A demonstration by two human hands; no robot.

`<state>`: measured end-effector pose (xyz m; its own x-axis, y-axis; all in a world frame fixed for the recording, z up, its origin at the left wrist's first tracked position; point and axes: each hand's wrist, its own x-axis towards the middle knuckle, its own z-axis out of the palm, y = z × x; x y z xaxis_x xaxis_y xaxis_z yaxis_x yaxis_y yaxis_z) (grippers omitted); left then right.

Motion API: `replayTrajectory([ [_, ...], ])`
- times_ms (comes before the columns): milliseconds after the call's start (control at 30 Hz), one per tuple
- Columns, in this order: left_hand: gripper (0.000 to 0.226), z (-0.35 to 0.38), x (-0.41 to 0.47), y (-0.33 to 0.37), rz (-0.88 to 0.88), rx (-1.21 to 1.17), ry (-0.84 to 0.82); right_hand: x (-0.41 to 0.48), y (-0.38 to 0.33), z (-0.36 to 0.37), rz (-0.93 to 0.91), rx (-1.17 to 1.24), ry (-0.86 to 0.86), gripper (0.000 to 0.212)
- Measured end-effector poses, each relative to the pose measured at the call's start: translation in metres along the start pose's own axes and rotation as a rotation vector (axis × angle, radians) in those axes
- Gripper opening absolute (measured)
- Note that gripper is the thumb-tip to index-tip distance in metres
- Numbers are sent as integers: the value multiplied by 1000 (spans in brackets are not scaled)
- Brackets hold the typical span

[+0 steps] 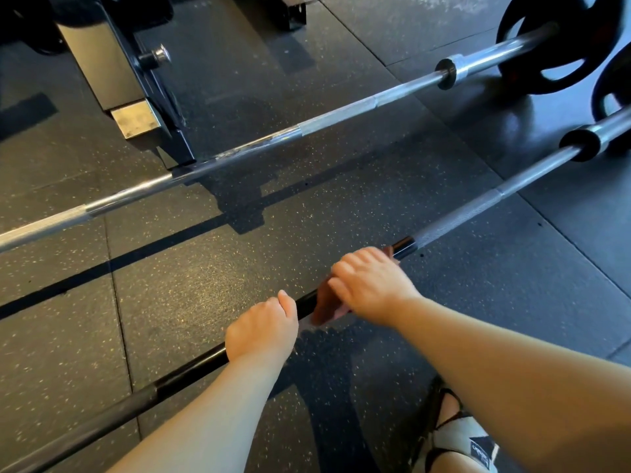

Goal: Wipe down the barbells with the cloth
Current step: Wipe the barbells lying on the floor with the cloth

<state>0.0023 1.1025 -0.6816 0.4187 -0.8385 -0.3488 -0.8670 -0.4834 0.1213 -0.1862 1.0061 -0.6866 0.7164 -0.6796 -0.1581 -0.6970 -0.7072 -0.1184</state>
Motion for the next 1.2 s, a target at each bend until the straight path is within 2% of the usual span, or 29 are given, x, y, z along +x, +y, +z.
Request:
replayTrajectory([
  [67,65,0,1,0,5,-6,3,-2,29,3,193,-52,10,39],
  [133,64,1,0,0,10,-6,6,-1,32,5,383,-15,54,51],
  [200,64,1,0,0,13,-1,21,5,12,5,476,12,95,58],
  [233,65,2,0,0,13,-1,29,7,-4,4,489,33,117,55],
  [333,65,3,1,1,10,-7,34,6,-56,5,362,72,170,42],
  [400,63,3,1,2,-2,-9,19,4,-75,8,225,62,123,47],
  [567,62,-1,-1,5,-6,22,20,6,-27,-13,-200,-11,-143,47],
  [667,62,-2,-2,6,-13,32,20,16,16,-36,-258,-106,-364,50],
  [767,62,-1,-3,7,-18,28,28,18,41,-51,-205,-137,-472,50],
  [867,60,0,-3,8,-31,21,25,8,30,-41,-170,-180,-372,52],
  [1000,60,1,-1,10,-67,25,34,1,-3,-16,-169,-150,-253,68],
  [1200,61,3,-2,9,-88,73,44,14,31,-15,-319,-147,-188,56],
])
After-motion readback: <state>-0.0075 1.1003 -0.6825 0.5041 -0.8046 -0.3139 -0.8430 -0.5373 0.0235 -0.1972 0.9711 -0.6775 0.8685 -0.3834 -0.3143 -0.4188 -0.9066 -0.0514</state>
